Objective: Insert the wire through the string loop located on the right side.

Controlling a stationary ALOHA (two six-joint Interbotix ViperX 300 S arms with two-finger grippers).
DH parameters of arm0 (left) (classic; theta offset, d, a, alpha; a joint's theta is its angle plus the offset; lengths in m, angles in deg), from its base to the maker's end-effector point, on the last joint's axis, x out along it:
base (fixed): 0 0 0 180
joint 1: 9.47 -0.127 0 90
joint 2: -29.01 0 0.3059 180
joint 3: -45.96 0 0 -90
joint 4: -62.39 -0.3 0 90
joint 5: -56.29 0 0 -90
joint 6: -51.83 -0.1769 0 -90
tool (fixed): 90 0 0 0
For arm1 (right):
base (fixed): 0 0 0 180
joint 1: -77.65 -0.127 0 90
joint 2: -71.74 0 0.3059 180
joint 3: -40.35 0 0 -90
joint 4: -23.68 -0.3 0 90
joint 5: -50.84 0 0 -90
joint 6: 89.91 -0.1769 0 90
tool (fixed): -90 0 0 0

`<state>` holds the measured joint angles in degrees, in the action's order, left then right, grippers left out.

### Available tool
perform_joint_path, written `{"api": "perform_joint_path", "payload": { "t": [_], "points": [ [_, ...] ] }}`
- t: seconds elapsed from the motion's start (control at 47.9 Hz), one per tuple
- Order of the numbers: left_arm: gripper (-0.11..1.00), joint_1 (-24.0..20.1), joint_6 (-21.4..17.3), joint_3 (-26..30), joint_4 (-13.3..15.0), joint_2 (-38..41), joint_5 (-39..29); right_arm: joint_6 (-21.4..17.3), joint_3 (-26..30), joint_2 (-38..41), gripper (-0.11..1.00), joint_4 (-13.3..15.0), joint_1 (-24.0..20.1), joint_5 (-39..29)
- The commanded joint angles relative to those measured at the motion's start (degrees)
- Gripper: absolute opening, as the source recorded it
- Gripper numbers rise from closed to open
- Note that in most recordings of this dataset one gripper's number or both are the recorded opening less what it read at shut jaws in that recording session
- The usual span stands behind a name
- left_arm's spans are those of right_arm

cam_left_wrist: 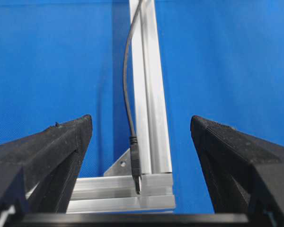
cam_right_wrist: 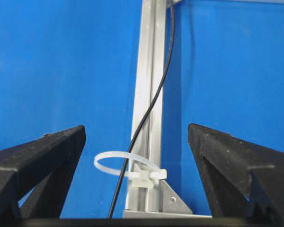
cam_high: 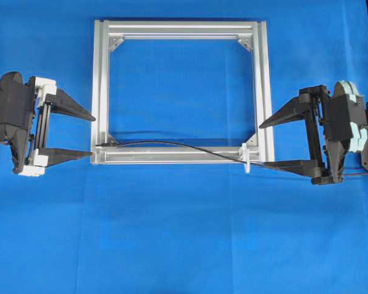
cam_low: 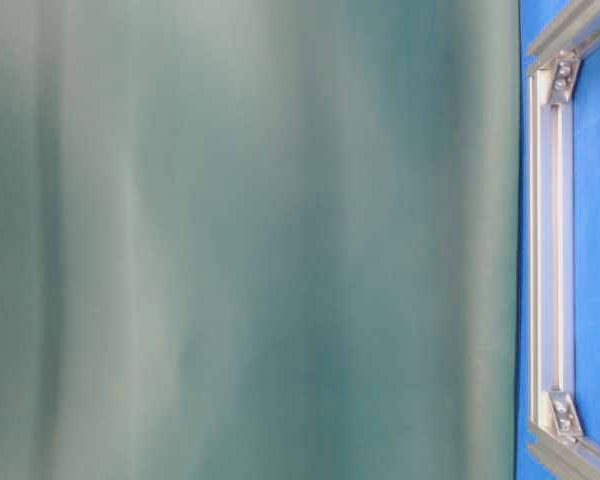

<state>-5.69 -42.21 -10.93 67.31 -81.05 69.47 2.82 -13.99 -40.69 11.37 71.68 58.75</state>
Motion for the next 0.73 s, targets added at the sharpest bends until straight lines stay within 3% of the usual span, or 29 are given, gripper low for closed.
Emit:
{"api": "perform_joint_path", "payload": {
  "t": [0.0, 0.71],
  "points": [
    [0.79, -0.3, 0.0, 0.6, -0.1, -0.4, 0.3, 0.0, 1.3, -0.1, 0.94, 0.1, 0.2, 0.4],
    [0.8, -0.2, 0.0, -0.1, -0.1, 0.0, 0.5, 0.0, 0.5, 0.2, 0.94, 0.1, 0.2, 0.8]
  ]
}}
